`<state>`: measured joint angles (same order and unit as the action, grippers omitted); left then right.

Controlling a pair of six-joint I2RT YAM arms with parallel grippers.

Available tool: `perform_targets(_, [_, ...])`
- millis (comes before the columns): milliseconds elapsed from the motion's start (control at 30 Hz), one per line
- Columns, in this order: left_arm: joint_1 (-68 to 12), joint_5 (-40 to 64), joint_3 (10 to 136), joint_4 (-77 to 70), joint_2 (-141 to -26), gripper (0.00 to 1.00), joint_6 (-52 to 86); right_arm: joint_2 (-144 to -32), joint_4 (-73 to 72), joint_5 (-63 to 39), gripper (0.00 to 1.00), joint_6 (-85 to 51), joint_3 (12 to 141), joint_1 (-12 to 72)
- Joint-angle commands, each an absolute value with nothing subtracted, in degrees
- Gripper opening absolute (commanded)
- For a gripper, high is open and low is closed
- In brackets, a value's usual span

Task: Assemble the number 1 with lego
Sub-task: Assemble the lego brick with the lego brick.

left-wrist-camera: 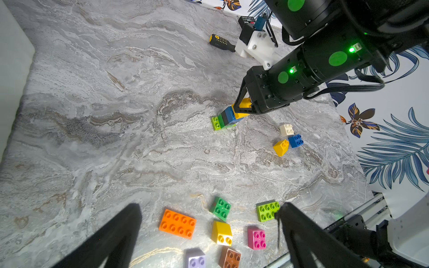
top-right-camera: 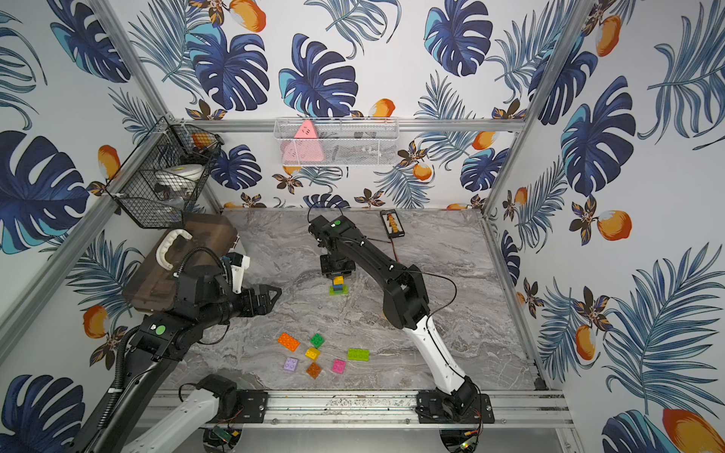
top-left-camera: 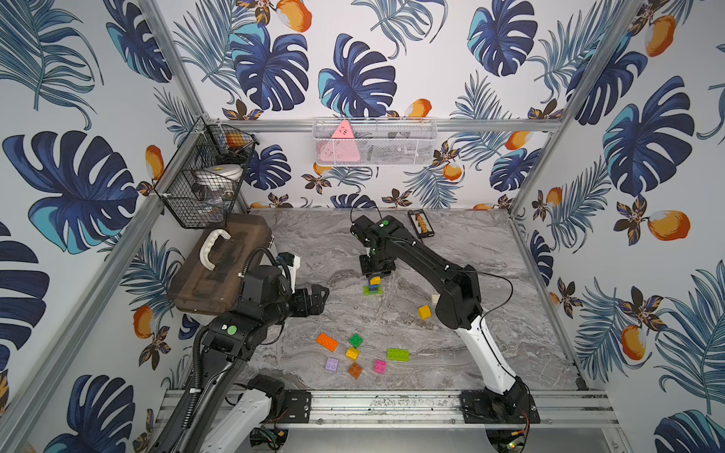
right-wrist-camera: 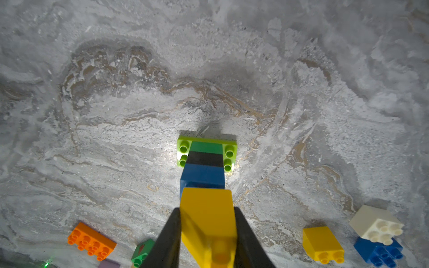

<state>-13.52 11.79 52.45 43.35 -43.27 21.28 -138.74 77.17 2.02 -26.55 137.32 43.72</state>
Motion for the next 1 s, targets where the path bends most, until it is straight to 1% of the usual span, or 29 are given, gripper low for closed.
perform_targets(0, [-13.45, 12.04, 52.45, 42.72, -43.07, 0.99, 21.6, -138.41, 76.66, 1.85, 0.26, -27.33, 136.54, 43.72])
perform_targets(600, [-13.4, 11.76, 52.44, 42.72, -42.98, 0.99, 21.6, -140.54, 78.13, 2.43, 0.24, -27.64, 138.3, 43.68])
perform_targets(967, [-13.45, 11.69, 52.47, 42.8, -42.81, 0.99, 21.67, -144.54, 81.82, 4.68, 0.21, -25.05, 143.53, 43.86])
